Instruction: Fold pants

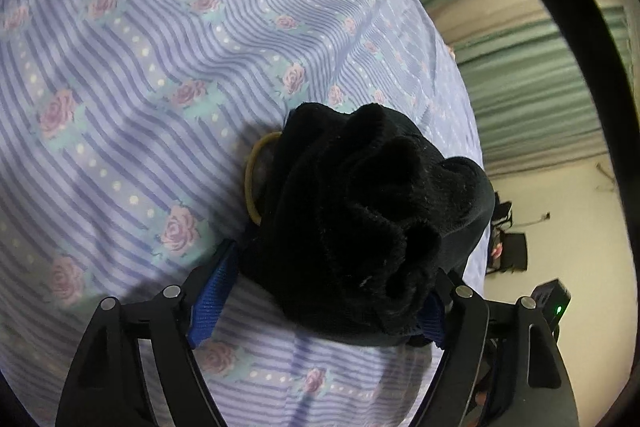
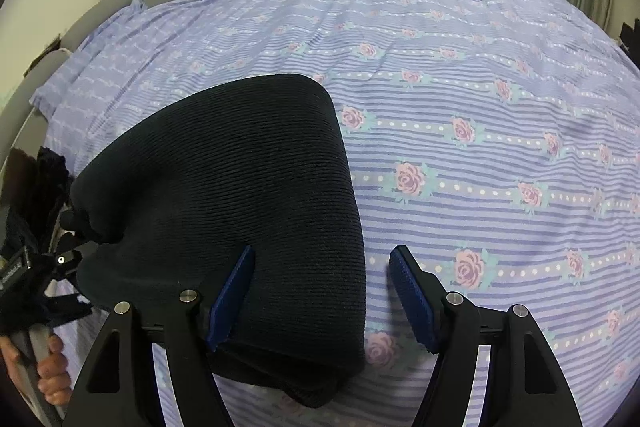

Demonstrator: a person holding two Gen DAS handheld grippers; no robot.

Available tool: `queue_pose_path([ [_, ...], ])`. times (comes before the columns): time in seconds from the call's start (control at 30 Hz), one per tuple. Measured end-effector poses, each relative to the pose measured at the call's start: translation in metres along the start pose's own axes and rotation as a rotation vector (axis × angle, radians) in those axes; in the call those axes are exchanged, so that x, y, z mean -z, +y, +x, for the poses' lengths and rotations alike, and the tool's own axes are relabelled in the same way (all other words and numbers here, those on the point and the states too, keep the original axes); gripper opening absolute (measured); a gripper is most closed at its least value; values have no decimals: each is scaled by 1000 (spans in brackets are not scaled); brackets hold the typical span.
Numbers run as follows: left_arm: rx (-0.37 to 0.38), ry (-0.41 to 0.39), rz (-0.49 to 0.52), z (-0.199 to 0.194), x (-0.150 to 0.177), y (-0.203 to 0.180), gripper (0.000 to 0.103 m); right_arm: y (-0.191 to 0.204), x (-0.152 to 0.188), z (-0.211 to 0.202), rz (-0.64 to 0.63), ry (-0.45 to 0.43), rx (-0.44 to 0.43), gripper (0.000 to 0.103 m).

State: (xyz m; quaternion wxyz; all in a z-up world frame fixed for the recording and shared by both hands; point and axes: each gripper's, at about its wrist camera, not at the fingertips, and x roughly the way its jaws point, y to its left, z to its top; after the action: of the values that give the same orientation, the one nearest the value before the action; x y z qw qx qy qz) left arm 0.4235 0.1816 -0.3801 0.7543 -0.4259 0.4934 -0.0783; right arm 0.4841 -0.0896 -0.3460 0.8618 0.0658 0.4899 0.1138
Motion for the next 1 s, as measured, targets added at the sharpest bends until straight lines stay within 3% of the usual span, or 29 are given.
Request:
queue_pose_path([
  [0.4,94,2,-85,37,-28,5,84,1,-15,10,28,5,-18,68],
  [0.53,88,9,-75,34,-26,5,77,-5,-21,23,100,40,-93,67],
  [0.67,34,12,-1,17,-26,-7,61,-4,-20,22,133,52,-142,53],
  [0.77,-2,6,66,3,-24,-20,57,4,-18,9,110,41,-134,44],
  [1.0,7,-22,136,-43,-3,-45,54,26,-5,-49,46,-33,-96,40],
])
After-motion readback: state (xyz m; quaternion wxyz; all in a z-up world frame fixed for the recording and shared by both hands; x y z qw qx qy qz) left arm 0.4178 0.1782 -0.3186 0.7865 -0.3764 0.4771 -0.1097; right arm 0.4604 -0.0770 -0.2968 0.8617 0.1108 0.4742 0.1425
